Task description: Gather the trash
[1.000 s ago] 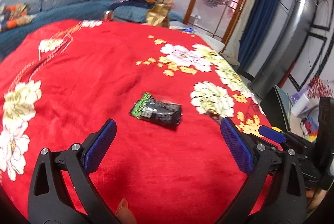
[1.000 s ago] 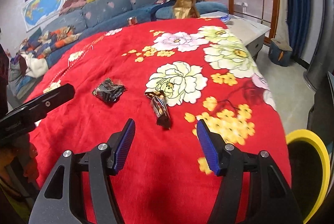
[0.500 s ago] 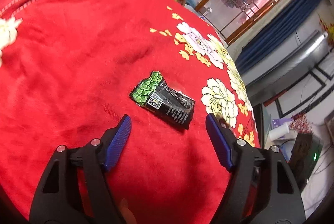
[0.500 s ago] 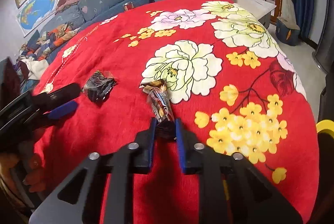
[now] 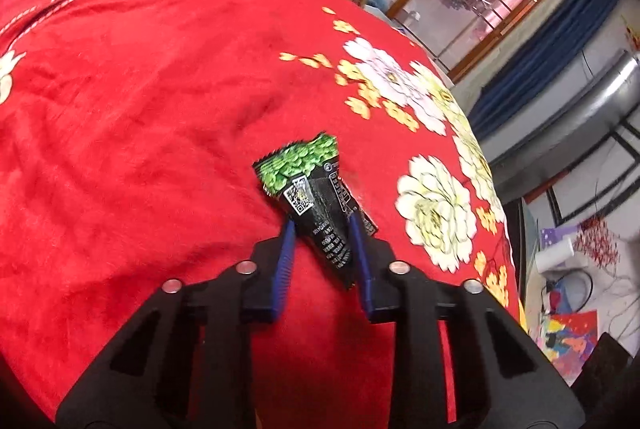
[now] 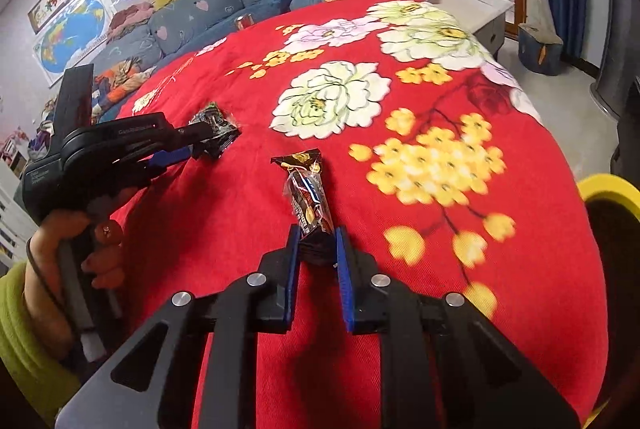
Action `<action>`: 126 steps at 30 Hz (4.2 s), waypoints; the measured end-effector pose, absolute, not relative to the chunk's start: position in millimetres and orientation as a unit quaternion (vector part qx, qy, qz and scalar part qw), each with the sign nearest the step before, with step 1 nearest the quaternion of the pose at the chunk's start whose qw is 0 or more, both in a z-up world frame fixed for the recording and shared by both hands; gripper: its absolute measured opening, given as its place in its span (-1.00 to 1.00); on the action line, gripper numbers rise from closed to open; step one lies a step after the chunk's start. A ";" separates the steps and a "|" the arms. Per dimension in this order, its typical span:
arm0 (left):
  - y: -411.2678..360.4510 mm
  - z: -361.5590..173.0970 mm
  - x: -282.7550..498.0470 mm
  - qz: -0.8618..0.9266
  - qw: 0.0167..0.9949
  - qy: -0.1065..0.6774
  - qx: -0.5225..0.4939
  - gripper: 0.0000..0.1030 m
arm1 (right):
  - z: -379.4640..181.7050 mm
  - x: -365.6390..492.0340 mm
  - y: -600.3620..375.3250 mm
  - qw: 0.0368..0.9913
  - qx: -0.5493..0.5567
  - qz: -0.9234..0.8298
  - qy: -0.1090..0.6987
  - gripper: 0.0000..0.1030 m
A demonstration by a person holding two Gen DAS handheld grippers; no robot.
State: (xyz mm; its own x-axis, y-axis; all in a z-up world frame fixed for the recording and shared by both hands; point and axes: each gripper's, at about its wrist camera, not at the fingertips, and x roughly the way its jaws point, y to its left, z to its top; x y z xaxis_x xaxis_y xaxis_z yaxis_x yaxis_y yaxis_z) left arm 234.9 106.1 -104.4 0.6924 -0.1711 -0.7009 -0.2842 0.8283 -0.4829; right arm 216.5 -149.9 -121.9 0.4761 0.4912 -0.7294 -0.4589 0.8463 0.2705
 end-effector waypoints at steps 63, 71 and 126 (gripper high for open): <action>-130.5 -20.4 169.1 -0.222 0.911 0.343 -0.052 -0.80 | -66.2 174.7 -353.2 0.925 0.126 0.096 0.346 -0.67; -151.8 -25.2 167.0 -0.239 0.906 0.348 -0.033 -0.80 | -72.2 173.3 -375.2 0.925 0.137 0.070 0.348 -0.67; -202.4 -58.1 183.5 -0.247 0.886 0.393 0.001 0.78 | -90.3 141.0 -433.3 0.926 0.164 -0.004 0.340 0.50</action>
State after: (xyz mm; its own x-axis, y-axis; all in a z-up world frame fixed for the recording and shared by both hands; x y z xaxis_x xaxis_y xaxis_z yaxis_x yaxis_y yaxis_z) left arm 183.5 -202.4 -58.1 0.5689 -0.4372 -0.6966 0.4394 0.8776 -0.1919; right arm 141.0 -433.3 -90.3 0.7682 0.1046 -0.6316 0.1186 0.9462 0.3009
